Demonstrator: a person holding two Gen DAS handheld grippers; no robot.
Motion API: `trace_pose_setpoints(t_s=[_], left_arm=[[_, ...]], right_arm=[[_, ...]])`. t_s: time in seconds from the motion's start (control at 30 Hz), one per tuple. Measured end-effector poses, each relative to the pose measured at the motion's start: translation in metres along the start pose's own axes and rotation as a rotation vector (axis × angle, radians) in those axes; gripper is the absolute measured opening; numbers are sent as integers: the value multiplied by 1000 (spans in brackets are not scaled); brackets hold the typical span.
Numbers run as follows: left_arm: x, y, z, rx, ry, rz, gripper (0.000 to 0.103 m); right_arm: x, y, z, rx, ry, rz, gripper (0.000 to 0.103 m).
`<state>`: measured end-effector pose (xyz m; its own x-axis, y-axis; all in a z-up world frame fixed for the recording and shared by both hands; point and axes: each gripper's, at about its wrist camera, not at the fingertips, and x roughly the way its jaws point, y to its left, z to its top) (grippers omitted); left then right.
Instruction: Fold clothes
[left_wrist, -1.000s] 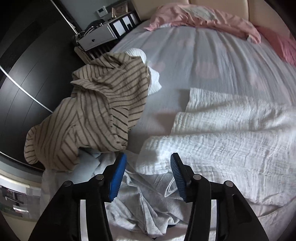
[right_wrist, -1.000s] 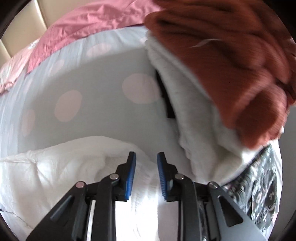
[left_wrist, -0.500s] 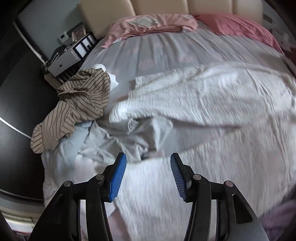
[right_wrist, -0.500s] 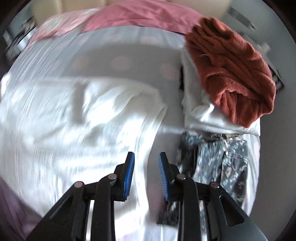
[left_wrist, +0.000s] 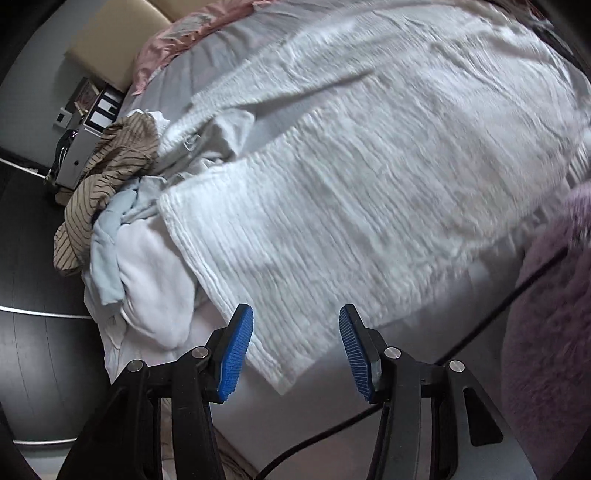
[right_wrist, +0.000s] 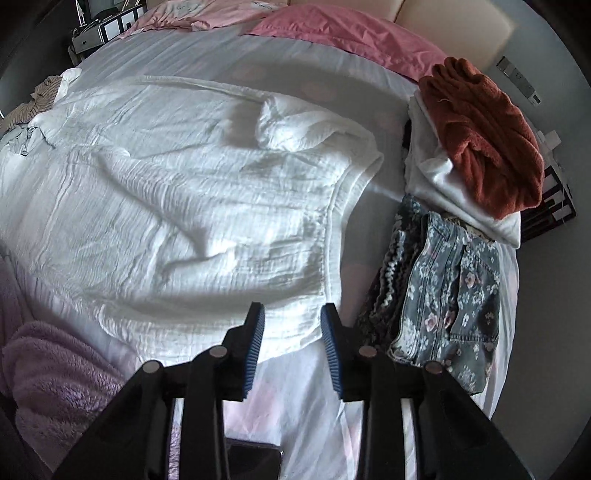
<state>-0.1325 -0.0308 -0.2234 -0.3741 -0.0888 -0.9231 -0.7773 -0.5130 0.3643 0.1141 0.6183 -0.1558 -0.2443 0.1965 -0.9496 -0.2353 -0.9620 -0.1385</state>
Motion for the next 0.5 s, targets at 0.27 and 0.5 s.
trace_pose_setpoints(t_s=[0.27,0.5], left_arm=[[4,16,-36,-18,56,60,50],[-16,54,-64,-61,85,146,50]], right_arm=[[-9,-5,-14,46,-21,-16,33],[-21,-12,-6,106,-74,-12,34]])
